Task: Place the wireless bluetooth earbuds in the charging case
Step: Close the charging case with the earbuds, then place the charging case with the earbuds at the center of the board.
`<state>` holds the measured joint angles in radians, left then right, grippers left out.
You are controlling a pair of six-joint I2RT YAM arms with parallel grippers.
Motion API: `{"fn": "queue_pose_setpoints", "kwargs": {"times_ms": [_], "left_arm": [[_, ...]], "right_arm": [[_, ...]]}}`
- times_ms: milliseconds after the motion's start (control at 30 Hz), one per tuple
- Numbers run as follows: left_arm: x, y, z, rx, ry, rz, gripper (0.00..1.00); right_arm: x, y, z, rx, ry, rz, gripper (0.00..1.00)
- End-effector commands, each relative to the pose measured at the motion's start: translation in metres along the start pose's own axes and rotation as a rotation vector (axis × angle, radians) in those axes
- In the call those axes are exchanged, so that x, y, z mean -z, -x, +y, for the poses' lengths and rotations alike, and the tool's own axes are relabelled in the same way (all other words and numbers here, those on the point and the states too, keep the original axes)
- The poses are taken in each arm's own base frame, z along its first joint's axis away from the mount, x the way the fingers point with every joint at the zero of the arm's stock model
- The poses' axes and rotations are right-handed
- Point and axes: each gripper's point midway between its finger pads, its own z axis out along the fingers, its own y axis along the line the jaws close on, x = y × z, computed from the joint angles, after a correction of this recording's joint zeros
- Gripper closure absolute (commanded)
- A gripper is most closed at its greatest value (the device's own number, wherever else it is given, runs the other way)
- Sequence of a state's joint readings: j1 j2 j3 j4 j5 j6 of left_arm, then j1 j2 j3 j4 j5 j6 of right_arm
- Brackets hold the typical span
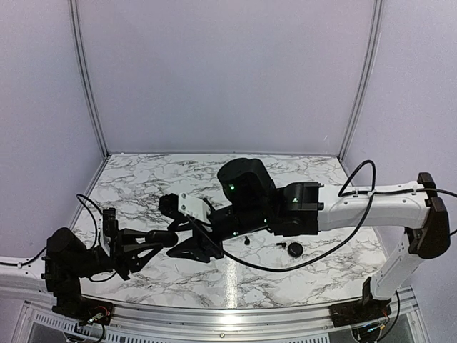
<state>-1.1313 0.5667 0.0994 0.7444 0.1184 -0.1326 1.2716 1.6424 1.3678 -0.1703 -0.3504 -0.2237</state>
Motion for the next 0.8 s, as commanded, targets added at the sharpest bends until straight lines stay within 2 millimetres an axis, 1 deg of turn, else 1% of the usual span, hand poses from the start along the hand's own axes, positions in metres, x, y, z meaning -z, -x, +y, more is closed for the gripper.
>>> {"fn": "queue_pose_setpoints", "kwargs": {"times_ms": [0,100,200,233,333,433,467,533,567,633,700,767], "left_arm": [[-0.003,0.018,0.036,0.057,0.193,-0.056,1.00],[-0.003,0.008,0.060,0.116,0.319,-0.022,1.00],[0.000,-0.006,0.092,0.201,0.472,0.031,1.00],[0.000,-0.013,0.103,0.233,0.511,0.060,1.00],[0.000,-0.029,0.132,0.346,0.589,0.124,1.00],[-0.006,-0.046,0.152,0.436,0.605,0.190,1.00],[-0.010,-0.058,0.156,0.465,0.600,0.234,1.00],[-0.017,-0.071,0.165,0.510,0.590,0.289,1.00],[-0.021,-0.077,0.171,0.532,0.590,0.311,1.00],[-0.027,-0.088,0.182,0.565,0.593,0.350,1.00],[-0.031,-0.096,0.194,0.589,0.602,0.374,1.00],[-0.033,-0.102,0.206,0.608,0.618,0.390,1.00]], "right_arm": [[0.037,0.011,-0.027,-0.085,-0.082,-0.077,0.37],[0.060,0.004,-0.056,-0.127,-0.214,-0.088,0.36],[0.086,-0.006,-0.084,-0.196,-0.331,-0.122,0.31],[0.096,-0.012,-0.096,-0.224,-0.370,-0.131,0.30],[0.119,-0.027,-0.118,-0.307,-0.443,-0.166,0.26],[0.140,-0.051,-0.137,-0.399,-0.510,-0.168,0.24],[0.145,-0.061,-0.141,-0.431,-0.529,-0.160,0.22],[0.156,-0.079,-0.148,-0.491,-0.564,-0.153,0.17],[0.159,-0.091,-0.149,-0.517,-0.573,-0.143,0.15],[0.171,-0.103,-0.152,-0.556,-0.612,-0.143,0.11],[0.184,-0.115,-0.156,-0.591,-0.664,-0.145,0.03],[0.198,-0.120,-0.159,-0.610,-0.709,-0.160,0.01]]}}
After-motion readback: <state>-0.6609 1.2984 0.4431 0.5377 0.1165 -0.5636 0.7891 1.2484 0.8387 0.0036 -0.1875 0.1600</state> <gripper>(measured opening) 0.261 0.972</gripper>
